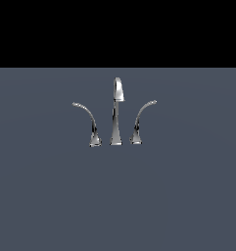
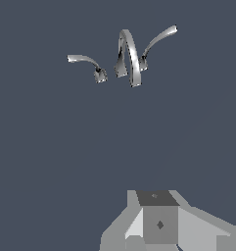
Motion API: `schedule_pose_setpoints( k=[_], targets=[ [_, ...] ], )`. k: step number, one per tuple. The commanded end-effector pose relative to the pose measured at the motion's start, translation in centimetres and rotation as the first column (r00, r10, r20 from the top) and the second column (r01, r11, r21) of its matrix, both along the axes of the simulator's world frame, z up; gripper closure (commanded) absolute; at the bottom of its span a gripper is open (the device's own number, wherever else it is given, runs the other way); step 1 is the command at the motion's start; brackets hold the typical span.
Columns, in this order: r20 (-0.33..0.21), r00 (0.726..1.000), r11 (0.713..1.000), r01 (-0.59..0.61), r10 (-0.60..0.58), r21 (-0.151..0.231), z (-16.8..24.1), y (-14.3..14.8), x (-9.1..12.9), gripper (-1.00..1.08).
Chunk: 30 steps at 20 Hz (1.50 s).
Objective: Turn on the faucet by rotating a designated handle.
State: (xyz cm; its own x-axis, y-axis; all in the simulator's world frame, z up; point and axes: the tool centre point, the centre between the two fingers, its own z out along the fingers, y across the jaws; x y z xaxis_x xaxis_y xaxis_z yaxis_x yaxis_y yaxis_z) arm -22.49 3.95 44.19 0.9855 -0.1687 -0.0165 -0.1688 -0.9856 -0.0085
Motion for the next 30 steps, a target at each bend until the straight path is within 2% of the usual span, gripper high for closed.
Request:
schedule_pose_setpoints(
  k=[1, 8, 15, 22, 30],
  targets=[
    [0.0, 0.999, 0.999, 0.048, -0.048, 0.0, -1.0, 1.0, 0.6, 1.08],
    [0.0, 0.982, 0.982, 0.191, -0.191, -0.001, -4.0, 3.8, 2.7, 1.08],
    [0.0, 0.944, 0.944, 0.331, -0.331, -0.001, -7.1, 6.3, 5.3, 1.08],
    [0.0, 0.887, 0.887, 0.462, -0.462, 0.0, -10.0, 8.4, 8.2, 1.08],
    [0.0, 0.804, 0.804, 0.595, -0.595, 0.0, -13.3, 10.1, 11.8, 1.08]
  ],
)
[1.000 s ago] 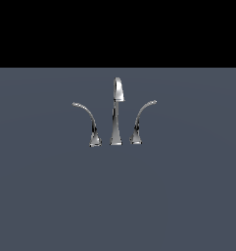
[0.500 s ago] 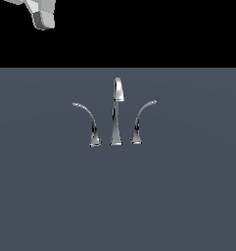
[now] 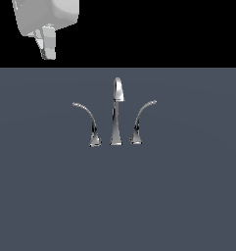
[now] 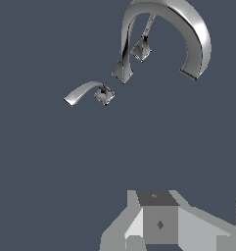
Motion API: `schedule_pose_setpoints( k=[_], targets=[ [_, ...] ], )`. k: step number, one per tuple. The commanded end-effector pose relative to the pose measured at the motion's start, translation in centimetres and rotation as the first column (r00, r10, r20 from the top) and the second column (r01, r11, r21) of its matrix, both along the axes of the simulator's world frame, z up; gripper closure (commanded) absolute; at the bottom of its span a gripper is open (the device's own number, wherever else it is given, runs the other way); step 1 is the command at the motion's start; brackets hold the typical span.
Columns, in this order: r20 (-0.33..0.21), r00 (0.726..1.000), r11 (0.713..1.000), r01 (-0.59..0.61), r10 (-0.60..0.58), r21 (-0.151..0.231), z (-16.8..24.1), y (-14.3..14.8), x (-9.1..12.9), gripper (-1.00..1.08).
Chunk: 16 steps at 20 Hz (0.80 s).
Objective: Turn on the faucet by rotating a designated handle.
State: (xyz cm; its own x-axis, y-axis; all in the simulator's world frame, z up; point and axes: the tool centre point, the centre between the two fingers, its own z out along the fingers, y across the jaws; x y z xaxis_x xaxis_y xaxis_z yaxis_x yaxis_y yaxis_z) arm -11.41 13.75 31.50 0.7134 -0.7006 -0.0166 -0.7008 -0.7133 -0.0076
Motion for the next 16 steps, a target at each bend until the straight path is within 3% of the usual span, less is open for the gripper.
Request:
schedule_pose_setpoints(
  k=[1, 9, 16],
  targets=[
    [0.001, 0.999, 0.999, 0.05, -0.05, 0.001, -1.0, 0.5, 1.1, 1.08],
    [0.001, 0.98, 0.98, 0.198, -0.198, -0.001, -4.1, 1.4, 4.8, 1.08],
    [0.002, 0.946, 0.946, 0.325, -0.325, -0.004, -6.9, 1.8, 8.1, 1.08]
  ],
)
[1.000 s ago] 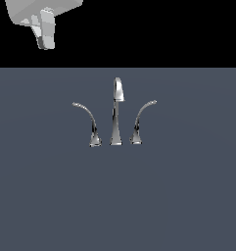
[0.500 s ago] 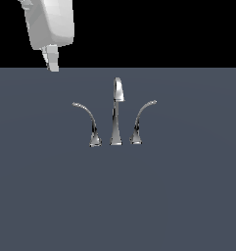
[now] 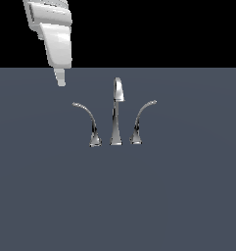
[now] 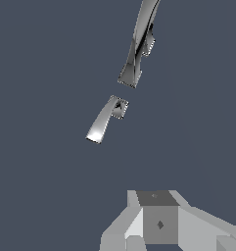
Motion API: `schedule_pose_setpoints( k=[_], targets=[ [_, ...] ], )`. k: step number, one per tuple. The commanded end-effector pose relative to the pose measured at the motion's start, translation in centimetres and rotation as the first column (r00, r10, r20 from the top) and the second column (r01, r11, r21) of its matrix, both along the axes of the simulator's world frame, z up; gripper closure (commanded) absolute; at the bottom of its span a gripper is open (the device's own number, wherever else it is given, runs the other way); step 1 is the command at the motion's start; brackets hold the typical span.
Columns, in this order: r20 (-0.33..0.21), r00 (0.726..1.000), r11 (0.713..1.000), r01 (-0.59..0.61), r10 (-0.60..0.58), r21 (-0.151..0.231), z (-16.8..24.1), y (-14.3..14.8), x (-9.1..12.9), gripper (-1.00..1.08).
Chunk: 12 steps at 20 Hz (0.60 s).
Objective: Turn on the faucet by rotating a designated handle.
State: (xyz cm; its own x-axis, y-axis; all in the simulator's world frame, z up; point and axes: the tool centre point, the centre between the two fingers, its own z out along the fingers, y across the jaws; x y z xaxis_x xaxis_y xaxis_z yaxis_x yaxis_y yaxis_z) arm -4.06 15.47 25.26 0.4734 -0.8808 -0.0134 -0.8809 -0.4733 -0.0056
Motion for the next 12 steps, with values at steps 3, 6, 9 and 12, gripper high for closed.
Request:
schedule_pose_setpoints(
  k=[3, 6, 9, 12],
  targets=[
    [0.0, 0.996, 0.996, 0.09, -0.09, -0.003, -1.9, 0.0, 2.3, 1.08],
    [0.001, 0.988, 0.988, 0.152, -0.152, -0.006, -3.2, -0.1, 3.9, 1.08],
    [0.001, 0.977, 0.977, 0.214, -0.214, -0.009, -4.5, -0.4, 5.4, 1.08],
    [0.001, 0.963, 0.963, 0.269, -0.269, -0.012, -5.6, -0.7, 6.9, 1.08]
  ],
)
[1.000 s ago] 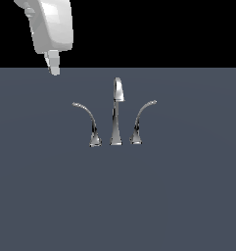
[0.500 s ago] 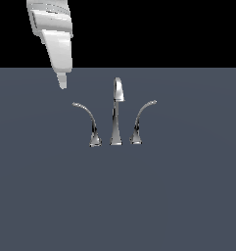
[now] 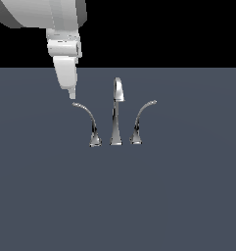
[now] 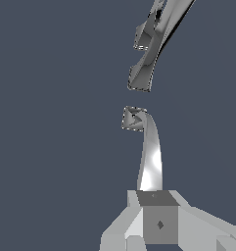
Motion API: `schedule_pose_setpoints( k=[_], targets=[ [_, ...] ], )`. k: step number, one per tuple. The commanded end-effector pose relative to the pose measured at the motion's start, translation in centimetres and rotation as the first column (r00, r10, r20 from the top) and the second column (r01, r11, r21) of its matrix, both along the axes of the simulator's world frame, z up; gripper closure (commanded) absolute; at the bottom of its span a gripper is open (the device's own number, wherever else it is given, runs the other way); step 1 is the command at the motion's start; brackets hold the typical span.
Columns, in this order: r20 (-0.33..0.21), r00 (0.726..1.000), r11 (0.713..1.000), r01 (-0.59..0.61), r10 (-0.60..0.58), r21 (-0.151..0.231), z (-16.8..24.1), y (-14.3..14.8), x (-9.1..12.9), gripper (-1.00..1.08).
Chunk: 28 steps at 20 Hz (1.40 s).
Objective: Turn on the faucet by rotating a designated handle.
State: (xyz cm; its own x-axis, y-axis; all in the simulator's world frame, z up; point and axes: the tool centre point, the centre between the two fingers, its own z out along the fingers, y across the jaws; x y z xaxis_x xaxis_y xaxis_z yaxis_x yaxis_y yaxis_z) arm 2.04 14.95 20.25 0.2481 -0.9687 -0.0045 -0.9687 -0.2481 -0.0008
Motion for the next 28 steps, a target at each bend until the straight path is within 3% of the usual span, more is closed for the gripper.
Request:
schedule_pose_setpoints(
  k=[1, 13, 22, 23, 28],
  targets=[
    [0.001, 0.999, 0.999, 0.047, -0.047, -0.003, -0.9, -0.3, 1.2, 1.08],
    [0.001, 0.985, 0.985, 0.173, -0.173, -0.006, -3.4, -1.4, 4.3, 1.08],
    [0.0, 0.986, 0.986, 0.17, -0.17, -0.005, -3.2, -1.4, 4.2, 1.08],
    [0.028, 0.987, 0.988, 0.157, -0.158, 0.005, -1.3, -0.4, 4.6, 1.08],
    [0.018, 0.987, 0.987, 0.162, -0.162, 0.002, -2.0, -0.2, 2.9, 1.08]
  ],
)
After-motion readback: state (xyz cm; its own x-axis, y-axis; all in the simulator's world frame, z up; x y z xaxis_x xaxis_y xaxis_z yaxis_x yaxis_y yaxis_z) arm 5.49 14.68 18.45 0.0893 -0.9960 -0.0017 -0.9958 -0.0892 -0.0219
